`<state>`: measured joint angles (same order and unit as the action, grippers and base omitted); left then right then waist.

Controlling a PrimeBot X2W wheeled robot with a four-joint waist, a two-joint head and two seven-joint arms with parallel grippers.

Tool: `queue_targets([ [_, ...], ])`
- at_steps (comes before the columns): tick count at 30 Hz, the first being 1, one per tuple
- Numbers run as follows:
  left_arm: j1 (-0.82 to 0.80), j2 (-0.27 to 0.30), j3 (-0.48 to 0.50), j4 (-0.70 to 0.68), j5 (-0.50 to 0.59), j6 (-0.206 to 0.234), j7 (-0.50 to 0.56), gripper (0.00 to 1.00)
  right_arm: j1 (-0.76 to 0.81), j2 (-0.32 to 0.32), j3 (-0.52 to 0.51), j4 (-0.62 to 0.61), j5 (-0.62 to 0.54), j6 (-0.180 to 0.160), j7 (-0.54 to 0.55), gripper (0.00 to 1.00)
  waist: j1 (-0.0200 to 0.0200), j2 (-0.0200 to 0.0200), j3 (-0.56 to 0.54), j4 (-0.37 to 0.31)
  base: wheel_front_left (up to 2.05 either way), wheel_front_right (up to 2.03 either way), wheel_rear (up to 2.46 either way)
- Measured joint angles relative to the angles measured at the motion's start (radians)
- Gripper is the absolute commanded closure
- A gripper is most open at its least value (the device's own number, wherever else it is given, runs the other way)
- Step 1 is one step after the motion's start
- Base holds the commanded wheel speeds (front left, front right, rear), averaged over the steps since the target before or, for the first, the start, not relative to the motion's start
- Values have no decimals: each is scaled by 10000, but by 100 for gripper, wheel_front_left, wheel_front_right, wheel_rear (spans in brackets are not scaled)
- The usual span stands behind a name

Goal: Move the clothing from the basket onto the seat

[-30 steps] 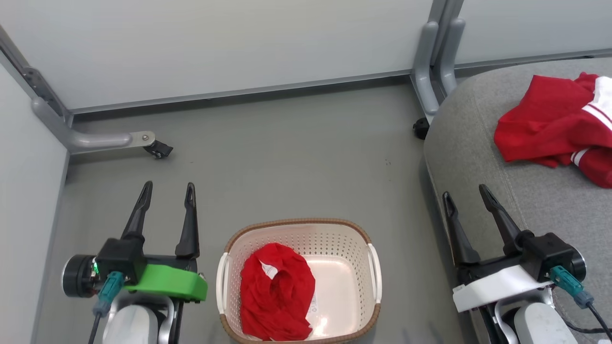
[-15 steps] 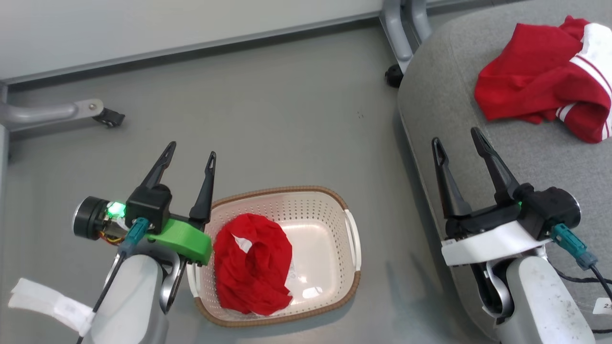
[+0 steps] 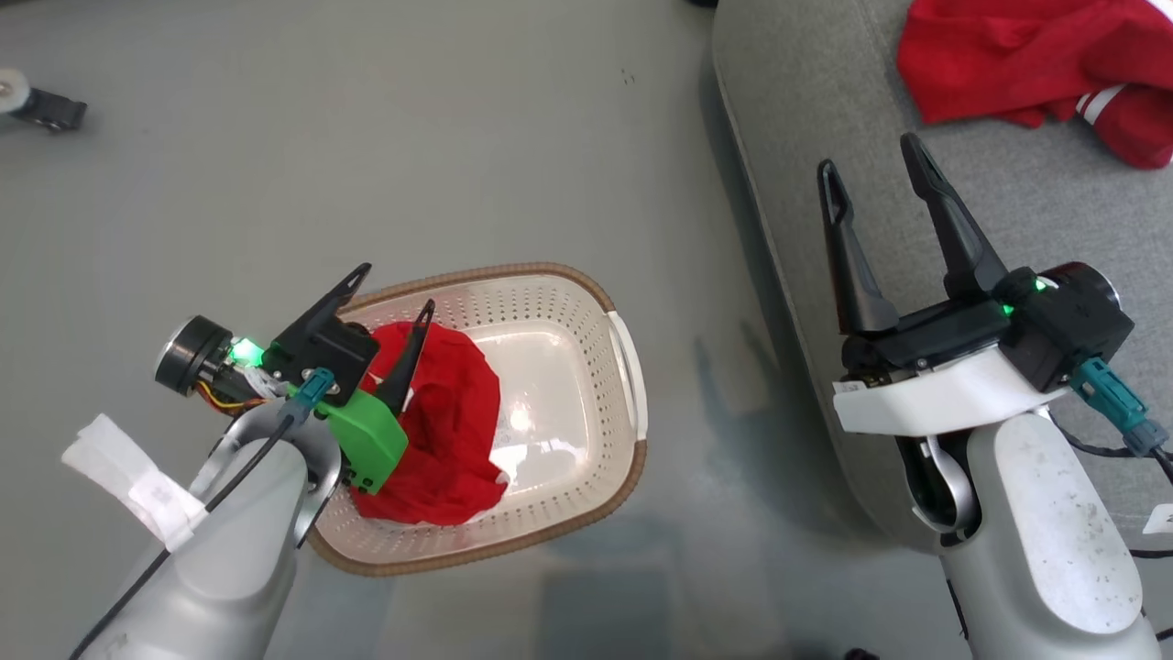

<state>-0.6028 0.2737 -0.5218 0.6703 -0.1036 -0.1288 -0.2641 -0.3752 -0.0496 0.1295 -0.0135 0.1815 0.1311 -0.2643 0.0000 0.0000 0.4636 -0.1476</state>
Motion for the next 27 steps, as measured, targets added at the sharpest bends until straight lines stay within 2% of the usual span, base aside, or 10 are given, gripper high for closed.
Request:
queue_targets([
  [15, -1964, 690, -2784, 2706, -280, -2, 0, 0, -1085, 0, 437, -441, -23, 0, 0, 0, 0, 0, 2233, -654, 0, 0, 0],
  [27, -3652, 832, -4479, 5093, -512, -2, 357, 0, -1503, 0, 525, -842, -38, 0, 0, 0, 1, 0, 3908, -1121, 0, 0, 0],
])
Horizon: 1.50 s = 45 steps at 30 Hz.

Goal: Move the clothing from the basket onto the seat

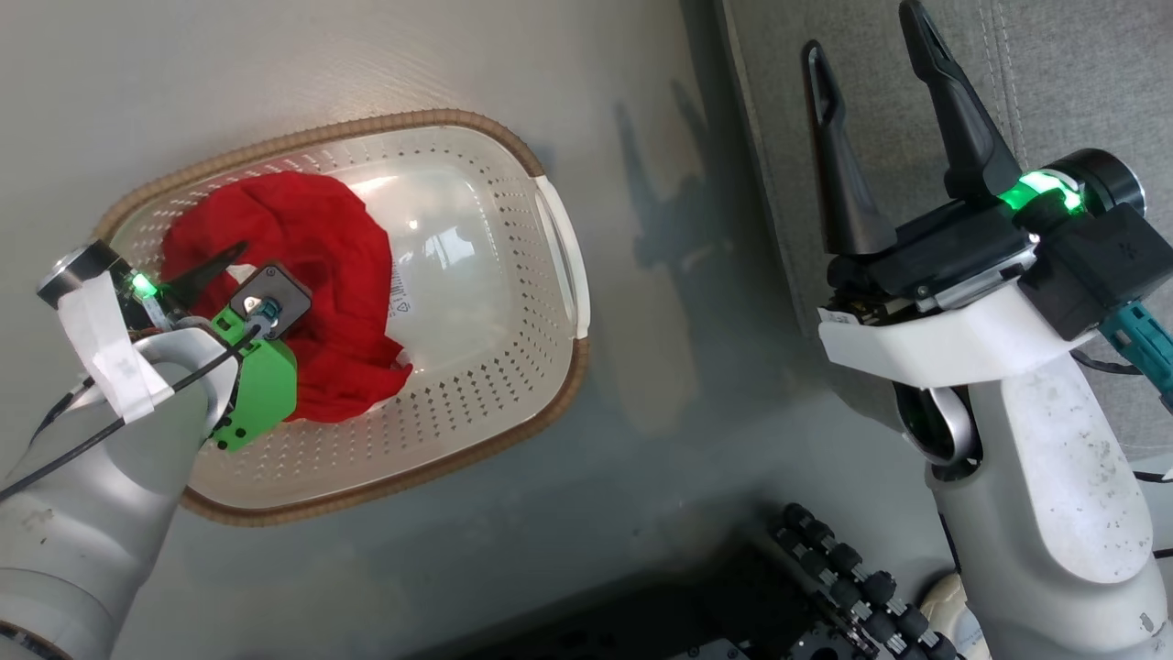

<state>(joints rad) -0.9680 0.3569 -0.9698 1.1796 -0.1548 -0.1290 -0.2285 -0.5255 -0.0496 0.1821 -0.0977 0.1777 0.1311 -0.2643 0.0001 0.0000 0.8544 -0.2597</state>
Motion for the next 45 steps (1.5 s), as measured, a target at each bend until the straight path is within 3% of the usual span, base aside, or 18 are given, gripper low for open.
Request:
queue_targets([
  [11, -892, 31, -1174, 759, 307, 8, 686, 0, -101, 2, -77, -433, -121, 0, 0, 0, 0, 0, 985, -281, 0, 0, 0],
  [24, -1178, -17, -1469, 1001, 336, 58, 1411, 0, -108, 2, -157, -594, -222, 0, 0, 0, 0, 0, 1637, -353, 0, 0, 0],
  [25, -1178, -23, -1482, 1016, 318, 58, 1496, 3, -108, 2, -171, -600, -232, 0, 0, 0, 0, 0, 1673, -362, 0, 0, 0],
  [27, -1177, -36, -1547, 1030, 316, 61, 1588, 64, -108, 2, -184, -602, -282, 0, 0, 0, 0, 0, 1714, -370, 0, 0, 0],
  [28, -1177, -48, -1570, 1035, 316, 73, 1624, 87, -108, 0, -199, -604, -295, 0, 0, 0, 0, 0, 1733, -370, 0, 0, 0],
  [29, -1177, -63, -1599, 1041, 316, 84, 1659, 100, -108, 0, -215, -606, -297, 0, 0, 0, 0, 0, 1753, -364, 0, 0, 0],
  [35, -1171, -324, -1685, 1058, 247, 136, 1639, 100, -114, 2, -270, -552, -407, 0, 0, 0, 1, 0, 1694, -231, 0, 0, 0],
  [45, -953, -1003, -1703, 1020, -182, 58, 663, 100, -155, 4, -339, -293, -470, 0, 0, 0, 0, 0, 970, -27, 0, 0, 0],
])
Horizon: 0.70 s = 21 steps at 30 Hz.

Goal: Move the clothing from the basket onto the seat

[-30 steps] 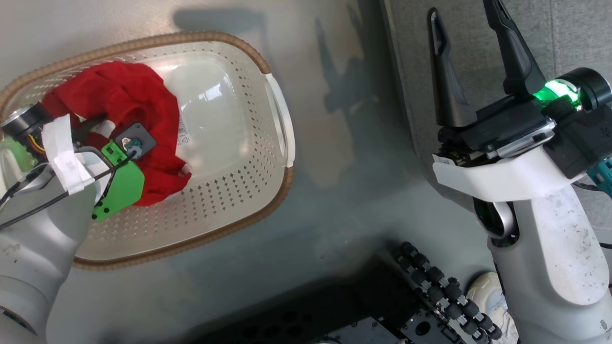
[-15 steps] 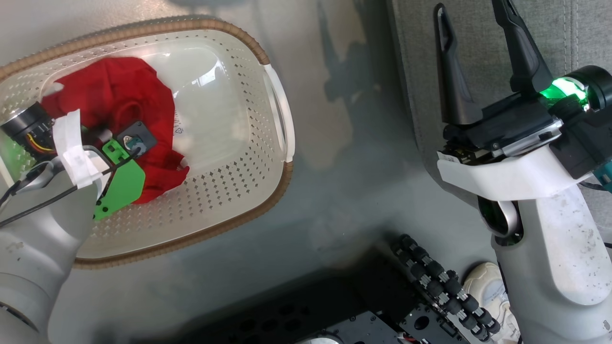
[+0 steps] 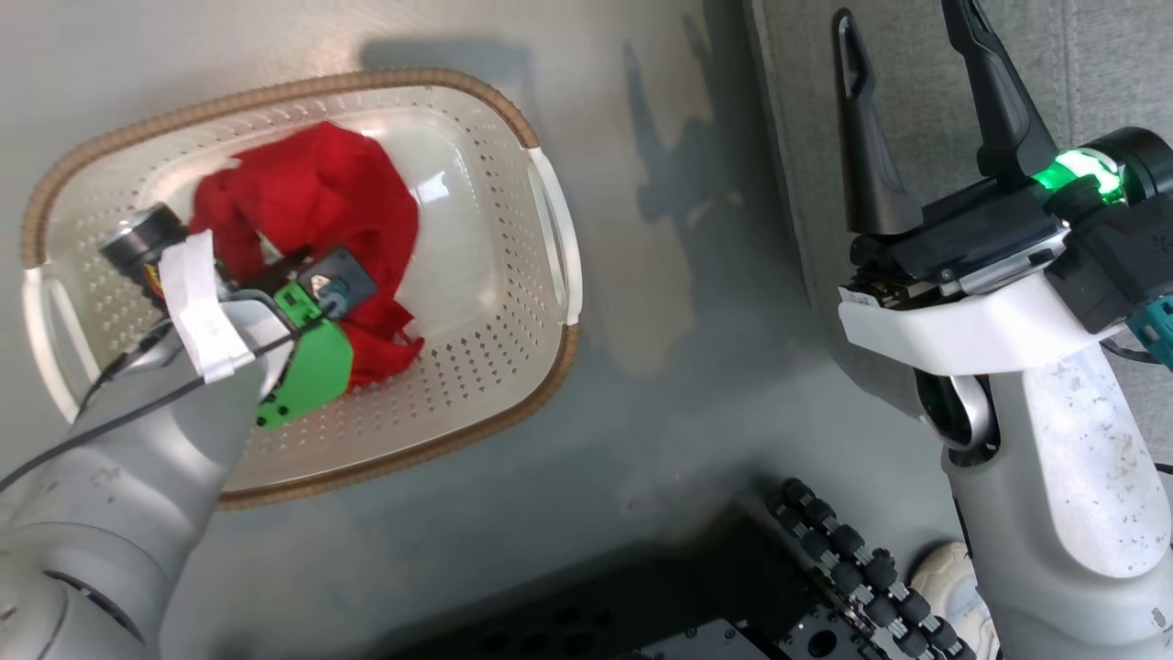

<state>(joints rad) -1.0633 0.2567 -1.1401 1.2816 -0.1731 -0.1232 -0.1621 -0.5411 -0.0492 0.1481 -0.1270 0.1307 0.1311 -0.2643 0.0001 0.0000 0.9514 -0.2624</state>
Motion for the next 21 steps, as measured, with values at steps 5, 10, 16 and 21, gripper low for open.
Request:
queue_targets([
  [5, 175, -334, -31, -151, -178, -15, -604, 100, 124, 0, -52, 215, -117, 2, 0, 0, 0, 0, -583, 159, 0, 0, 0],
  [10, 577, -644, 21, -426, -499, -42, -890, 100, 387, 2, -161, 443, -282, 0, 0, 0, -1, 0, -1340, 356, 0, 0, 0],
  [16, 988, -826, 341, -1398, -855, -36, -988, 100, 859, 6, -305, 729, -447, 0, 0, 0, -1, 0, -2345, 648, 0, 0, 0],
  [21, 1573, -748, 777, -2715, -1060, 104, -989, 100, 1357, 6, -410, 989, -550, 0, 0, 0, -1, 0, -3267, 939, 0, 0, 0],
])
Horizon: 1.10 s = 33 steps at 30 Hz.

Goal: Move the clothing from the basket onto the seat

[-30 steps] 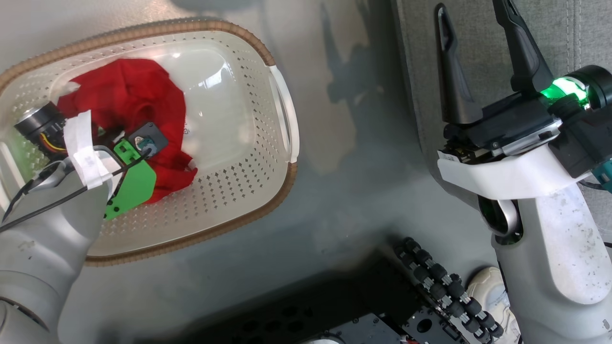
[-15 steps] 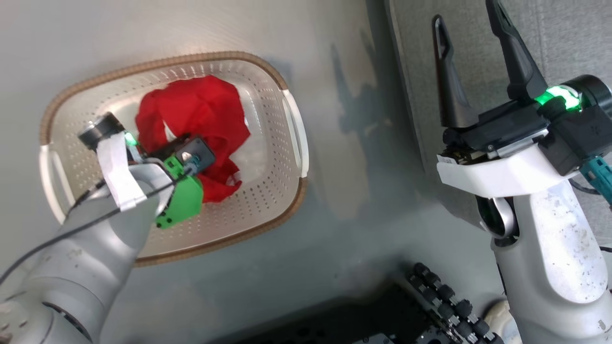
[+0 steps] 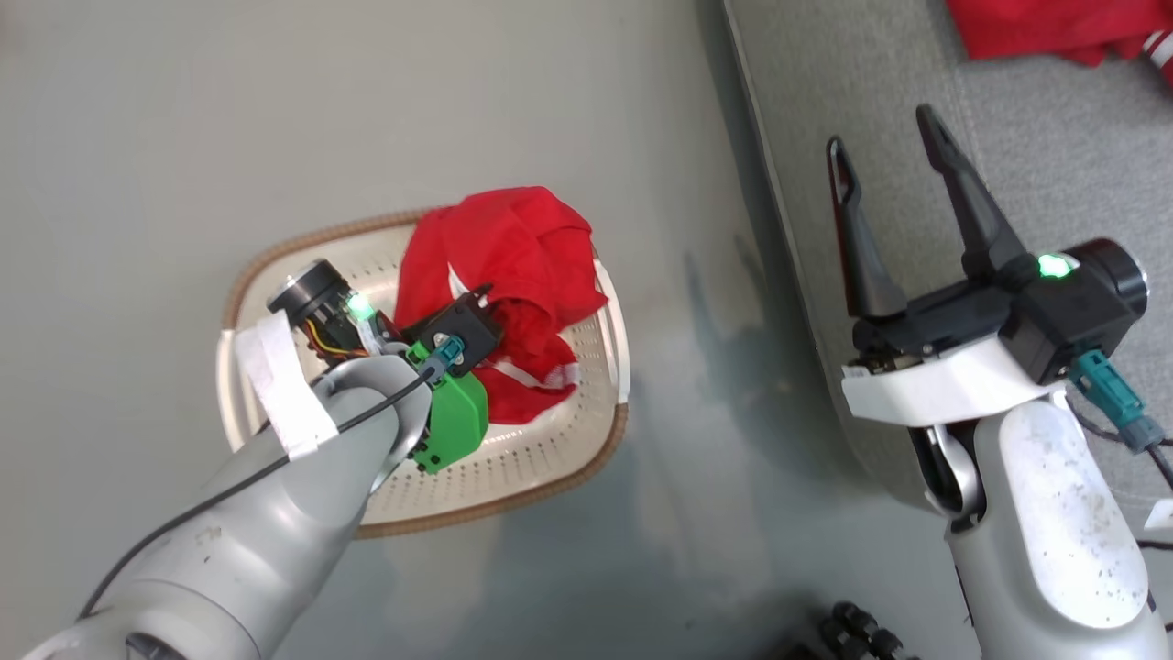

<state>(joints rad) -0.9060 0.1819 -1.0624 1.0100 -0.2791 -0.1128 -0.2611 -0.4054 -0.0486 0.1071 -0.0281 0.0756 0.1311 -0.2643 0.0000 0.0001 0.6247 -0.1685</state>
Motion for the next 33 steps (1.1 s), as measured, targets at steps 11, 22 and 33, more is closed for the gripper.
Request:
queue_targets([
  [11, 1450, 332, 1603, -2353, -328, 384, -4, 100, 1126, 0, -190, 397, -59, 2, 0, 0, 0, 0, -2089, 574, 0, 0, 0],
  [22, 2552, 274, 3335, -4761, -153, 514, -12, 100, 1934, -2, -391, 516, -58, 0, 0, 0, -1, 0, -3762, 1060, 0, 0, 0],
  [33, 3206, -159, 4752, -6778, 282, 506, -13, 100, 2397, -2, -431, 468, 136, 2, 0, 0, -1, 0, -4824, 1367, 0, 0, 0],
])
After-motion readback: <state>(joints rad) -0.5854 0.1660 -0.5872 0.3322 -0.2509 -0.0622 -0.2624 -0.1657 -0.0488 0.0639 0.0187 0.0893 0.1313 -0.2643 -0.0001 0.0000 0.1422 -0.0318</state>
